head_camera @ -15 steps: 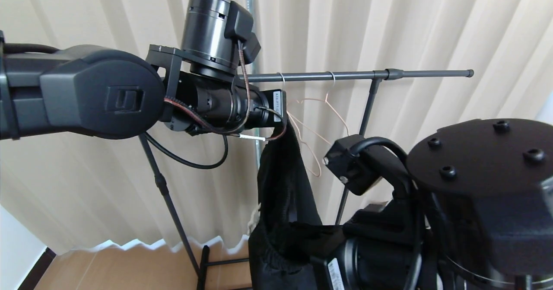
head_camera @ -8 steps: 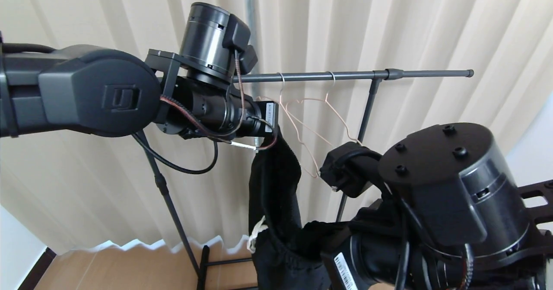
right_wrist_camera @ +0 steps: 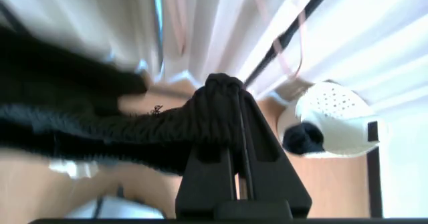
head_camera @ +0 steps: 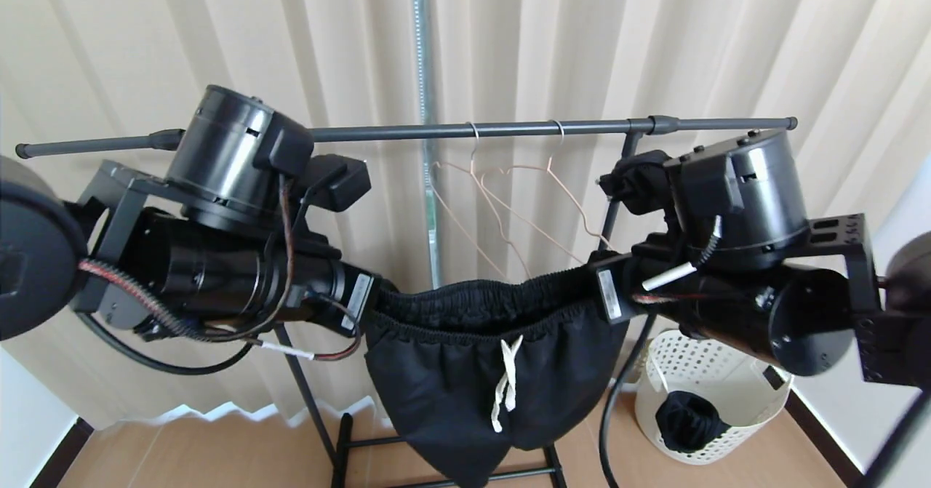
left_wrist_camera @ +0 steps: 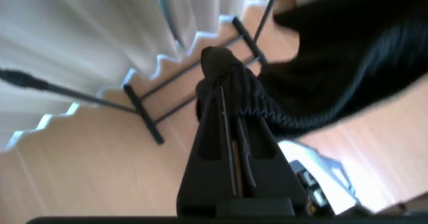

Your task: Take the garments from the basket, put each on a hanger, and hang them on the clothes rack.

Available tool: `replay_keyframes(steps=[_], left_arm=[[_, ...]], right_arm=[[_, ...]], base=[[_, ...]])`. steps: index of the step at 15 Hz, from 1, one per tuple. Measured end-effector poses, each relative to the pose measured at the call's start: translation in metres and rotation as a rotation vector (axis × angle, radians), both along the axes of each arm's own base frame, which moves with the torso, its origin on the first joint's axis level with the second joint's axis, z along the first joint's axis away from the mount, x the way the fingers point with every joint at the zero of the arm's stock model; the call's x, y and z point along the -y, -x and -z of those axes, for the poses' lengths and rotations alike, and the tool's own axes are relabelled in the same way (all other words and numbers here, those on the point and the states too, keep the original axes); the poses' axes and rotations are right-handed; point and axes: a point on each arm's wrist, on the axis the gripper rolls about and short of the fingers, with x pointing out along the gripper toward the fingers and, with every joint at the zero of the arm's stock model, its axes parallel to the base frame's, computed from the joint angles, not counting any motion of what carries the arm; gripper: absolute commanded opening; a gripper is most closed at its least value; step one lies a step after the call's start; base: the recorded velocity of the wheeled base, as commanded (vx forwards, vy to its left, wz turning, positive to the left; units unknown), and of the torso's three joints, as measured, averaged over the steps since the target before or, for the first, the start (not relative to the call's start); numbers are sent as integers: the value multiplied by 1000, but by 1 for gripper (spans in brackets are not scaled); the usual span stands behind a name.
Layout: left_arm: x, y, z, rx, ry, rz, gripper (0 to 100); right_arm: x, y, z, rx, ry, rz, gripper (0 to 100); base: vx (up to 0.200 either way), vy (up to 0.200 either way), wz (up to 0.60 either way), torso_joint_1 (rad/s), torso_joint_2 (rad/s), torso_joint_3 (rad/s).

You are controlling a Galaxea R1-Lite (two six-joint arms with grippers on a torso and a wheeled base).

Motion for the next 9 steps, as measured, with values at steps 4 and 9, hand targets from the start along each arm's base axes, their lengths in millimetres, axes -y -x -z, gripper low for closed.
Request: replay_keyframes(steps=[4, 9], left_arm=[[-1, 39, 22, -73, -28, 74, 0], [45, 69, 32, -187, 148, 79, 0]], right_arm=[[-35, -52, -12, 79, -109, 49, 0], [-80, -92, -7, 111, -255, 75, 0]], base=[[0, 0, 0, 0, 0, 0], [0, 0, 0, 0, 0, 0]])
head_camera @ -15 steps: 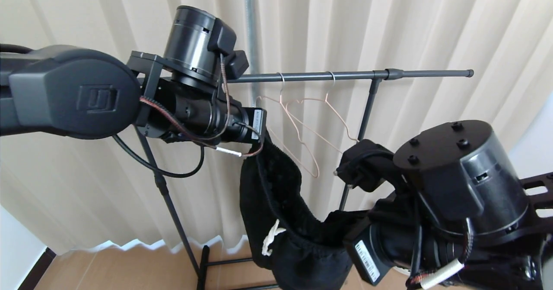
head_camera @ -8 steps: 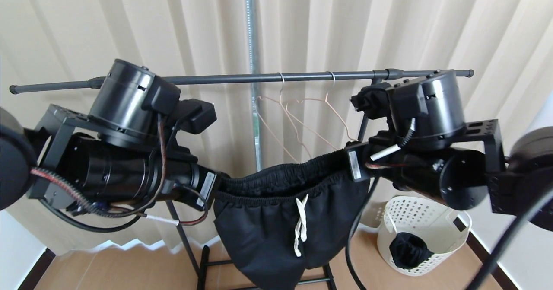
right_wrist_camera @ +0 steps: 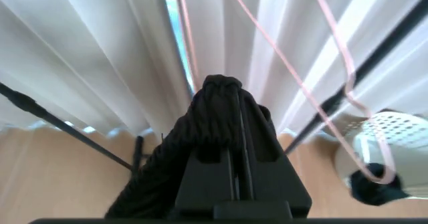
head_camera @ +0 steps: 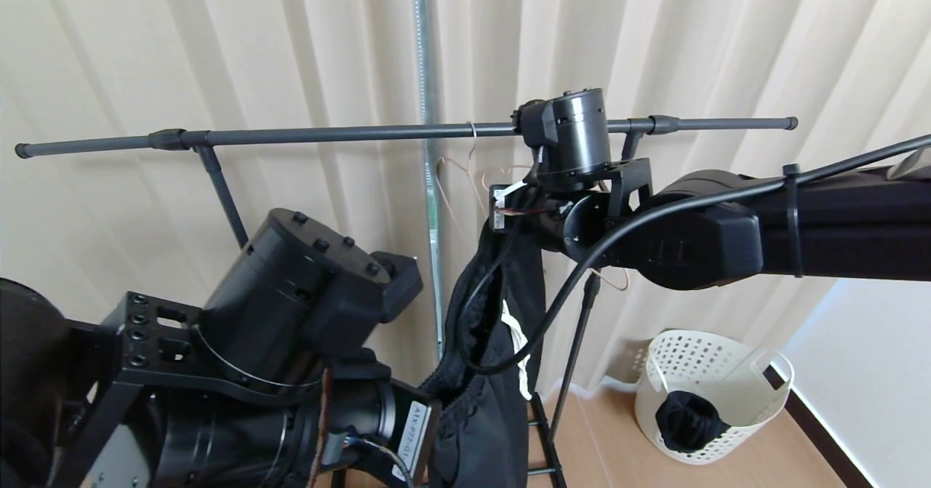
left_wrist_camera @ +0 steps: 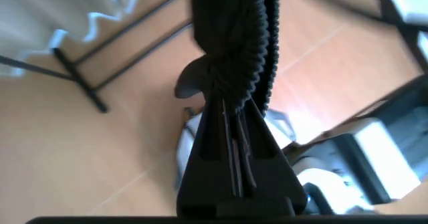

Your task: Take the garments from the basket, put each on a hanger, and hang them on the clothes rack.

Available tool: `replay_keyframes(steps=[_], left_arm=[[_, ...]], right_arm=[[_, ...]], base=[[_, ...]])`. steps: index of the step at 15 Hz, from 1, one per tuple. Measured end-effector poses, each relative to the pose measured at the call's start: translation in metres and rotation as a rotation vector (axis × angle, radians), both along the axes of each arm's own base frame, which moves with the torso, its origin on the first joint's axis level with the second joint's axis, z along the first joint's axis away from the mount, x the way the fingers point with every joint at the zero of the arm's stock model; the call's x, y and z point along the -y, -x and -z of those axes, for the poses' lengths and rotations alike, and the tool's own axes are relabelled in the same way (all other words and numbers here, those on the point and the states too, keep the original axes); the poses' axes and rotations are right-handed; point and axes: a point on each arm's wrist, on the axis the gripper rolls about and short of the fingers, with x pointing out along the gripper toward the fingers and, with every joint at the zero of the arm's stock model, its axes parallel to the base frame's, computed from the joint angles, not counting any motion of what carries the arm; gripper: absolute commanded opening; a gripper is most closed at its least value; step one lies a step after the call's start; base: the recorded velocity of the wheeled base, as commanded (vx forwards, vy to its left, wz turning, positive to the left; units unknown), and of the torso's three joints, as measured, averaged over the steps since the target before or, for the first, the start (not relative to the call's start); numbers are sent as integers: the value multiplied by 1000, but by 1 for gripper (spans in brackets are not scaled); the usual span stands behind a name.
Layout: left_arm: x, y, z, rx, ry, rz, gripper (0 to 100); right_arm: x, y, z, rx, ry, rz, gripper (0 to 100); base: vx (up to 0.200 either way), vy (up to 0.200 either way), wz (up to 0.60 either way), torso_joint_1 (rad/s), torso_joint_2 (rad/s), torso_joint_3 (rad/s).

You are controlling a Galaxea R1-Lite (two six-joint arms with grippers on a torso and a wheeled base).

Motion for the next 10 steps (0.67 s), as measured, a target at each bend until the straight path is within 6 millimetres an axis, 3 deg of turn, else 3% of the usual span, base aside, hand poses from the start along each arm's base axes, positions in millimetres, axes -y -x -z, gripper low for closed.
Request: replay_keyframes(steps=[3, 5, 8, 10], left_arm=[[26, -1, -5, -42, 84, -34, 0], [33, -3, -3, -45, 75, -36, 0], [28, -4, 4, -15, 23, -92, 0], [15, -10, 7, -10, 1, -136, 0]], right_arm=[[-16, -3, 11, -14, -26, -10, 0], [-17, -4, 16, -26, -26, -7, 0], [-4, -6, 19, -46, -26, 19, 0], [15, -5, 13, -53, -29, 45, 0]], base=[[0, 0, 0, 0, 0, 0], [0, 0, 0, 0, 0, 0], [0, 0, 0, 0, 0, 0], [0, 0, 0, 0, 0, 0]])
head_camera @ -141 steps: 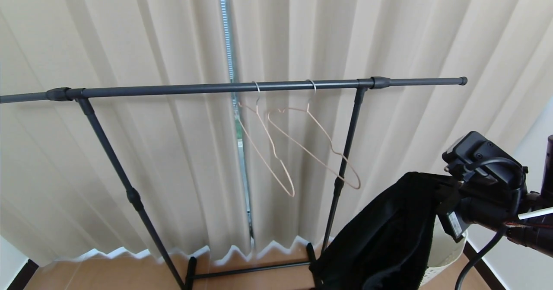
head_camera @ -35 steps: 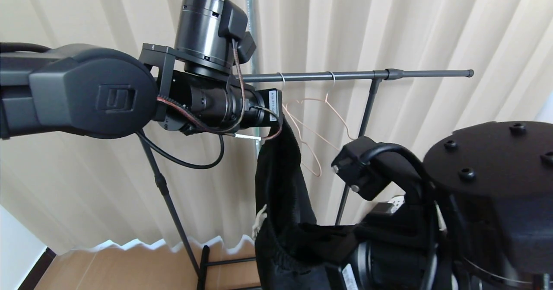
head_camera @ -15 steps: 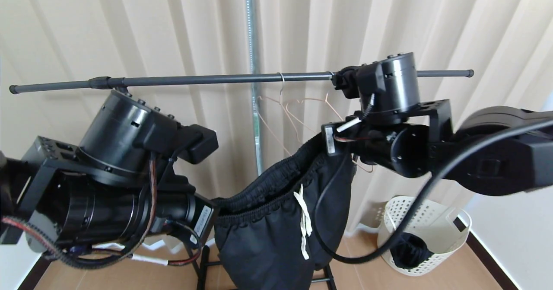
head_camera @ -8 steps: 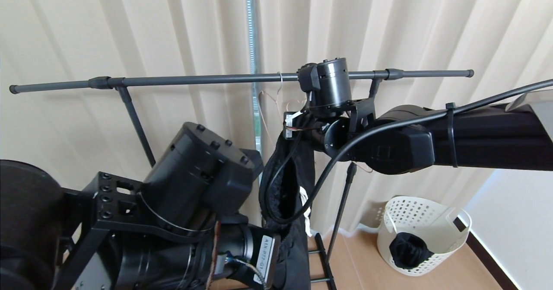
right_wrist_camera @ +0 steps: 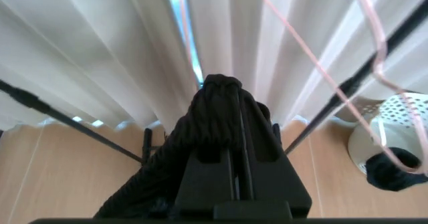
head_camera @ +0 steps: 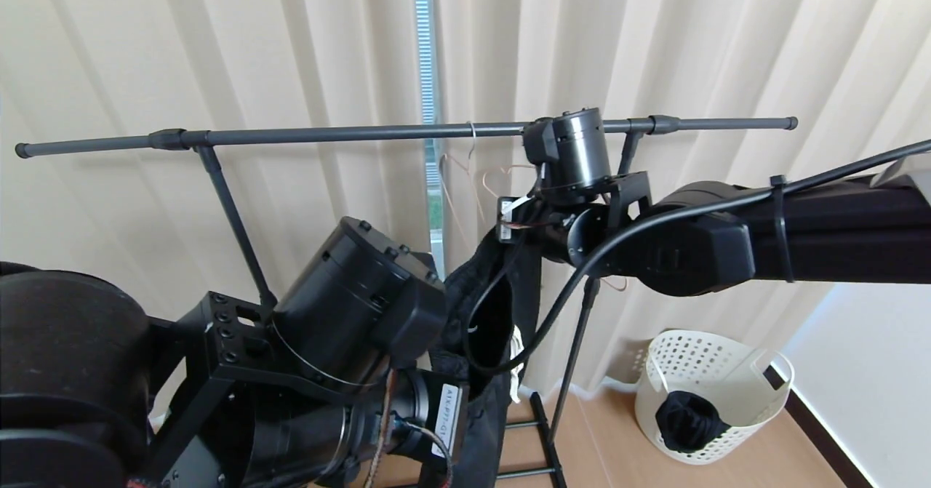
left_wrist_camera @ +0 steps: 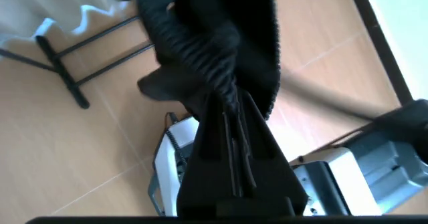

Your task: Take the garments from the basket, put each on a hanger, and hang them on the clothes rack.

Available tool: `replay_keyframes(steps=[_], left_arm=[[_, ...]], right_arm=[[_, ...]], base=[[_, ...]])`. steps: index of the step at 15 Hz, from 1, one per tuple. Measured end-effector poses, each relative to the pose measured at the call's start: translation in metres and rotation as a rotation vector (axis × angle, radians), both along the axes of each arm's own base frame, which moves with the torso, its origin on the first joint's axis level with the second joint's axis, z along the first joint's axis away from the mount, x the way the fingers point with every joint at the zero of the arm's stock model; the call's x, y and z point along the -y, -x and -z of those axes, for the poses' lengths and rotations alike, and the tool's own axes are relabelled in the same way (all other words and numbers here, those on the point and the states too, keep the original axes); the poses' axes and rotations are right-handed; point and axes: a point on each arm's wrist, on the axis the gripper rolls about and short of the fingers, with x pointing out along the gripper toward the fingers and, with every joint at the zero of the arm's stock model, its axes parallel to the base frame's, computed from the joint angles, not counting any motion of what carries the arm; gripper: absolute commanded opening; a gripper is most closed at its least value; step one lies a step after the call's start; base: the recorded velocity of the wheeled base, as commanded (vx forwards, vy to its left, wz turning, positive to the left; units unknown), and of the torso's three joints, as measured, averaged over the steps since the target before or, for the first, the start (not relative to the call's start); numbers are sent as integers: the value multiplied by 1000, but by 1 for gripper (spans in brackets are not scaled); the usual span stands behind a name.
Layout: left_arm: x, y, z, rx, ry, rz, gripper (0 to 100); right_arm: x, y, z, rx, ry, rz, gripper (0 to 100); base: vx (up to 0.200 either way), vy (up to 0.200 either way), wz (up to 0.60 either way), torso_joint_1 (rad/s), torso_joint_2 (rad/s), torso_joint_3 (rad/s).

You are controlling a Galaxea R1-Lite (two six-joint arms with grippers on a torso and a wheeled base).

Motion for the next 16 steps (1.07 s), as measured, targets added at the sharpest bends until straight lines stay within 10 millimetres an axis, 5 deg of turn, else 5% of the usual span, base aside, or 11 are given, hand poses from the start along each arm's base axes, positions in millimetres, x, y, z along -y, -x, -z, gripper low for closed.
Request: replay_keyframes(steps=[6, 11, 16], left_arm=[[-34, -55, -13, 81, 24, -183, 0], [-13, -108, -39, 172, 110, -238, 0], [8, -133, -50, 222, 158, -231, 0]], right_arm=[[62, 40, -17, -38, 11, 22, 0], [85, 81, -16, -78, 117, -26, 0], [89, 90, -13, -119, 170, -44, 0]], base=[[0, 0, 0, 0, 0, 0], [0, 0, 0, 0, 0, 0], [0, 0, 0, 0, 0, 0]])
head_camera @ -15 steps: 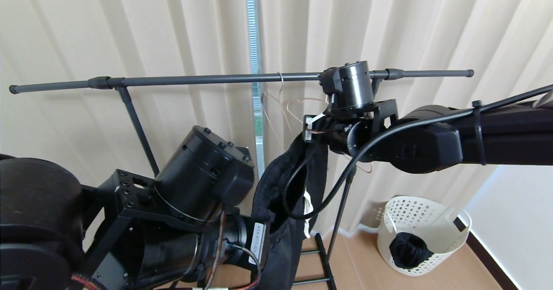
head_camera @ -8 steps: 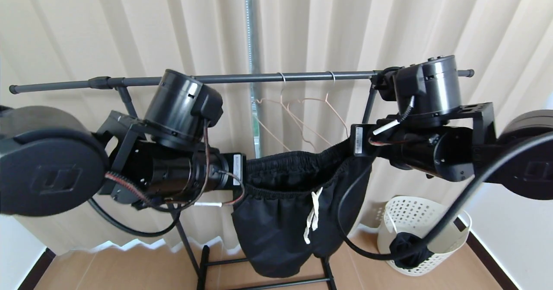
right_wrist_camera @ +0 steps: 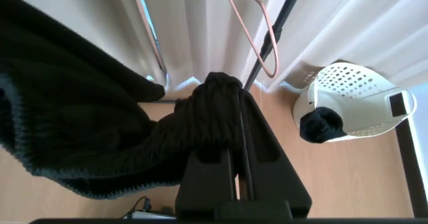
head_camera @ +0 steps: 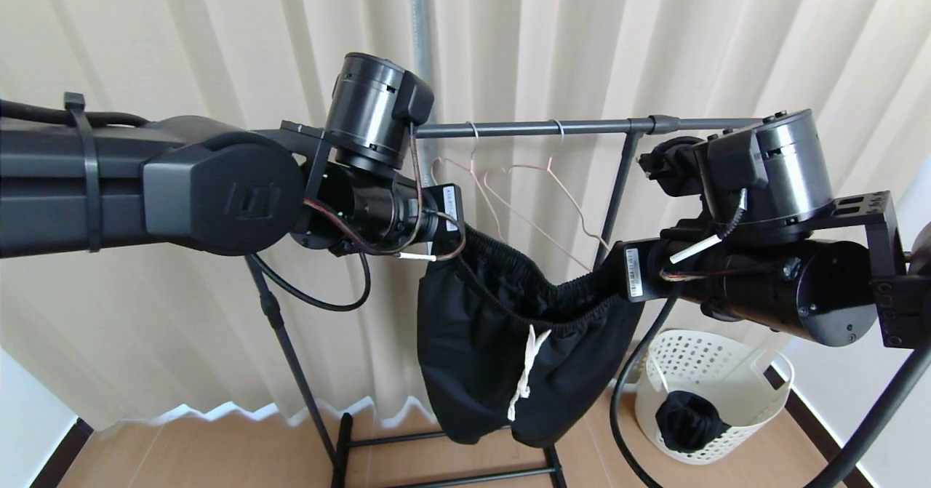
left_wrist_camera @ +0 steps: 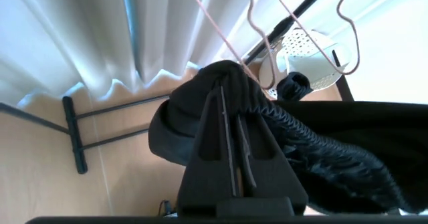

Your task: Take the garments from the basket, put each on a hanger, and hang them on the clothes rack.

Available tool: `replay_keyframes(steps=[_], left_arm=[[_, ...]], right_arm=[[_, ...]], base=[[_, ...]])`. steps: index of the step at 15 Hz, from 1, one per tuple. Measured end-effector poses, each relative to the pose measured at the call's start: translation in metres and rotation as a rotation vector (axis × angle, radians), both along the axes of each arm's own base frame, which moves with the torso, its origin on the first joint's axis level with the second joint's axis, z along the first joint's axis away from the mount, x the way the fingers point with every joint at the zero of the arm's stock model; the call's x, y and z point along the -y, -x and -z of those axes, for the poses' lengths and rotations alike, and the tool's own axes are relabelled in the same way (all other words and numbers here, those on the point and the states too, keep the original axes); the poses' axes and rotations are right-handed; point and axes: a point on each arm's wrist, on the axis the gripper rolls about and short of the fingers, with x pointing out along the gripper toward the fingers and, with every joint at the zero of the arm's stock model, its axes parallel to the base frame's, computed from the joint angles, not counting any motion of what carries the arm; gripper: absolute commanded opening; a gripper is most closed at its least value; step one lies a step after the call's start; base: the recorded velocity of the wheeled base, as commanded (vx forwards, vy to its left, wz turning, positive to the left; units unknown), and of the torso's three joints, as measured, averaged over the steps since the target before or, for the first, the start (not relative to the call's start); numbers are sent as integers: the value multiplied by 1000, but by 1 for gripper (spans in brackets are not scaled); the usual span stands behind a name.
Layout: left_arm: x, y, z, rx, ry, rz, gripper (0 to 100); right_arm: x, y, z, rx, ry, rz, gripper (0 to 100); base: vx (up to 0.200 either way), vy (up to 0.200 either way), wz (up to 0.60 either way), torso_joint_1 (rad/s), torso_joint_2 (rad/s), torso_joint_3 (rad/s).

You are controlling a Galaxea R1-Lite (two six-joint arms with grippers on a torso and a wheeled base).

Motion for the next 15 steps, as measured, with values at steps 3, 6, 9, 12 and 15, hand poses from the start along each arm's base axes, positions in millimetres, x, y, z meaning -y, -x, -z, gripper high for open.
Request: replay_keyframes(steps=[3, 6, 9, 12, 15], left_arm=[[5, -3, -2, 10, 7, 7, 0], [9, -3, -11, 37, 28, 12, 0], [10, -3, -21, 63, 46, 11, 0], [9, -3, -29, 66, 47, 8, 0], [10, -1, -32, 62, 41, 9, 0]], right_arm=[[5, -1, 11, -28, 77, -19, 100], [13, 0, 29, -81, 199, -69, 100], [20, 8, 53, -177, 293, -232, 100], [21, 13, 64, -165, 255, -390, 100], [16, 13, 67, -57, 123, -530, 100]], base=[[0, 0, 0, 0, 0, 0], [0, 0, 0, 0, 0, 0], [0, 0, 0, 0, 0, 0], [0, 0, 0, 0, 0, 0], [0, 0, 0, 0, 0, 0]])
